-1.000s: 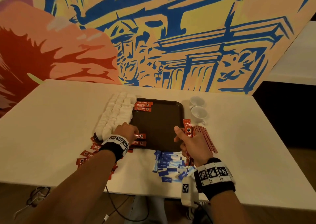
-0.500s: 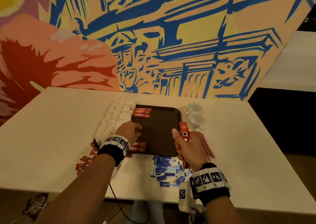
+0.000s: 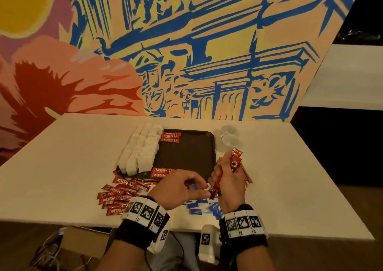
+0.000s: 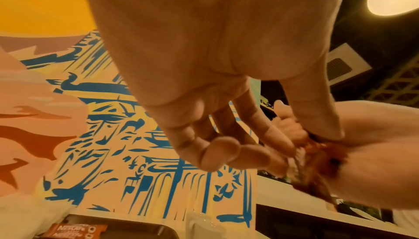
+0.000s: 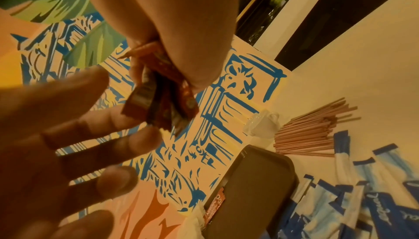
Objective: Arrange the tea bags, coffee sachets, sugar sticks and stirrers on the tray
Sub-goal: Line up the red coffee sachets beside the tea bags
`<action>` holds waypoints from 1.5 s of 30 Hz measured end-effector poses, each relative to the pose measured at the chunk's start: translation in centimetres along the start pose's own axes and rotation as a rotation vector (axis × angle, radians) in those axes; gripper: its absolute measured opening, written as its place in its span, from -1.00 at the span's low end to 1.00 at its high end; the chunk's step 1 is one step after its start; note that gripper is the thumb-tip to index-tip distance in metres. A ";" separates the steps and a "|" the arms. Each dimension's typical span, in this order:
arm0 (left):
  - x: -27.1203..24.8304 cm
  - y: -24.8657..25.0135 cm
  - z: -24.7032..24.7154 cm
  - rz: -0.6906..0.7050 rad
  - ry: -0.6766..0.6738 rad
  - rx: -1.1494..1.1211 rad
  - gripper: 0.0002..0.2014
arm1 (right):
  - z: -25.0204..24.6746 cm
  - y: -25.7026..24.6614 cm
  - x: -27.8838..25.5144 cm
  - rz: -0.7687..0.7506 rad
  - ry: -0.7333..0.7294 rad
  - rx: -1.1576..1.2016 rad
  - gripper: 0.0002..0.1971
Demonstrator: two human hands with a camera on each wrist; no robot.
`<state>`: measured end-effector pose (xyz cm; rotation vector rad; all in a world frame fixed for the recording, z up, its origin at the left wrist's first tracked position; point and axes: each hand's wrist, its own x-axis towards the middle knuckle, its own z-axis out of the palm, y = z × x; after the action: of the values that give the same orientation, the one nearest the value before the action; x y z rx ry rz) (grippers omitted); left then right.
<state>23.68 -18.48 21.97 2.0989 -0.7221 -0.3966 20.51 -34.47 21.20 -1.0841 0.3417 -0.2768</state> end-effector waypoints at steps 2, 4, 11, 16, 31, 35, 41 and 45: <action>-0.2 0.3 0.8 0.014 0.020 -0.014 -0.78 | 0.4 -0.2 -0.3 0.006 0.023 0.041 -0.49; -0.2 0.6 1.2 0.025 0.079 -0.046 -0.79 | 0.8 -0.3 -0.3 0.021 0.052 0.079 -0.46; 0.6 1.2 0.7 0.062 0.199 -0.071 -0.89 | 2.5 -1.4 0.8 0.034 0.161 0.183 -0.44; 1.5 1.0 -0.1 0.080 0.235 -0.077 -0.88 | 3.7 -1.8 2.5 0.116 0.209 0.252 -0.45; 1.5 -1.4 -2.0 0.119 0.485 -0.005 -0.90 | 2.8 -1.8 5.1 0.143 0.332 0.380 -0.51; 1.3 -2.0 -2.9 0.108 0.628 0.045 -0.86 | 1.7 -1.6 6.0 0.134 0.356 0.255 -0.53; 1.8 -2.7 -3.4 0.186 0.786 0.214 -0.83 | 1.9 -1.7 5.2 0.182 0.016 0.025 -0.43; 2.0 -3.4 -3.9 0.229 0.781 0.325 -0.82 | 2.2 -1.8 5.0 0.237 -0.140 -0.172 -0.63</action>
<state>28.38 -15.69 21.43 2.1852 -0.5554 0.6819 25.87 -35.40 23.05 -1.2124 0.3689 0.0402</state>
